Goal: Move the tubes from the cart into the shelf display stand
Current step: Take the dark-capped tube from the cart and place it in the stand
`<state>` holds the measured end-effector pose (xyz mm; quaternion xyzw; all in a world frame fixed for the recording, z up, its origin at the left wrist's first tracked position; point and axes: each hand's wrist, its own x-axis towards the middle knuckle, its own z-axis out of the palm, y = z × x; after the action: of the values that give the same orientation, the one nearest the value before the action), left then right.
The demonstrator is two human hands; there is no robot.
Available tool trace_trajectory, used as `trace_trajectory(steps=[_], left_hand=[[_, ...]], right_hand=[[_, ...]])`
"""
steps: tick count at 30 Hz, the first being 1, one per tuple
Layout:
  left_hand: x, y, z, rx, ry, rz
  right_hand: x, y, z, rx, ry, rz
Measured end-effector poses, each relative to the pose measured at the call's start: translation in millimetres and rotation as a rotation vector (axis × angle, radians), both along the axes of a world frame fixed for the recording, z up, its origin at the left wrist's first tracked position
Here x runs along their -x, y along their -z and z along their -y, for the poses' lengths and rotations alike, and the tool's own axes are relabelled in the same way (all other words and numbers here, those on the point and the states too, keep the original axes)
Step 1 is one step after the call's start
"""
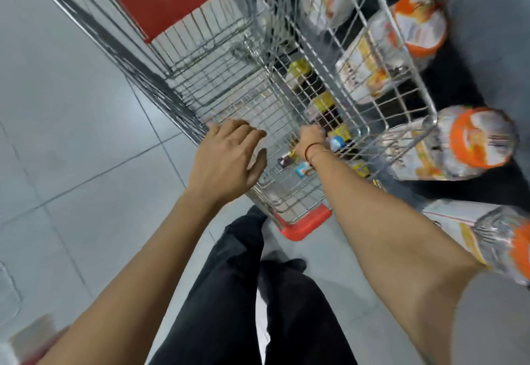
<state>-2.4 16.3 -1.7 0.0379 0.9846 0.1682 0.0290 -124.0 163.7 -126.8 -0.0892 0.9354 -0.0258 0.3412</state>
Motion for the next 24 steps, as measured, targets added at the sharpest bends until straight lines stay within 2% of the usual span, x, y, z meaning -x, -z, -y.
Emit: trace_trajectory(steps=[2, 4, 7, 18, 21, 24], left_hand=[[0.2, 1.6, 0.7, 0.002, 0.002, -0.015], [0.0, 3.6, 0.5, -0.005, 0.006, -0.024], [0.4, 7.4, -0.7, -0.003, 0.011, -0.048], [0.1, 9.2, -1.3, -0.019, -0.006, -0.07], [0.1, 9.1, -1.6, -0.019, -0.002, -0.067], [0.3, 7.1, -1.5, -0.007, 0.004, -0.054]], right_hand=[[16.1, 14.1, -4.4, -0.034, 0.129, -0.061], [26.8, 27.7, -9.3, -0.031, 0.226, -0.043], [32.1, 41.9, -9.3, -0.106, 0.307, -0.069], [29.0, 47.9, -1.9, 0.026, 0.683, -0.101], [26.2, 33.0, 3.8, 0.109, 0.692, -0.04], [23.2, 9.6, 8.2, 0.216, 0.566, -0.005]])
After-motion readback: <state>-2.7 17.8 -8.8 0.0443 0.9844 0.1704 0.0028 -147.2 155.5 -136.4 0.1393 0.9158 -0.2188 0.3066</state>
